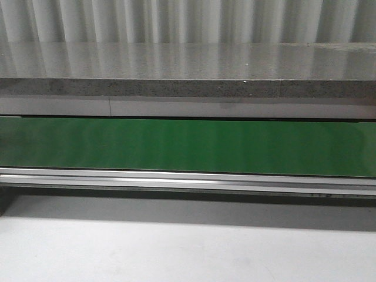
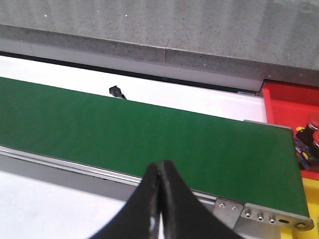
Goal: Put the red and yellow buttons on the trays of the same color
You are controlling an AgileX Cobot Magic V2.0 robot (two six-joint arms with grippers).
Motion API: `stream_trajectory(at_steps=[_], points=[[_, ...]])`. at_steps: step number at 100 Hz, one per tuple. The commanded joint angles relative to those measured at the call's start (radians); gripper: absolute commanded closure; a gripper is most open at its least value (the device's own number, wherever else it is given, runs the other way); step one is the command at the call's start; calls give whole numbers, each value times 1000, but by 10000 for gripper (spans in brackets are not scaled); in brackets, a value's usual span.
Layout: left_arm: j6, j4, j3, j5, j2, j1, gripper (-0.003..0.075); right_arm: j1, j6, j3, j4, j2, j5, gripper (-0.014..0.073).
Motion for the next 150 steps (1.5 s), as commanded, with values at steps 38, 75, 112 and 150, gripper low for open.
stream_trajectory(at_steps=[38,75,112,150], points=[[-117,-23,-33,-120,-7,119,104,2,-10,-22,7,11,-70,659],[-159,-20,-187,-46,162,178,104,2,-10,-22,7,11,-70,659],[-172,-20,-300,-11,289,182,104,2,-10,-22,7,11,-70,659],[-172,-20,-304,-55,324,178,420,2,-10,-22,7,11,-70,659]])
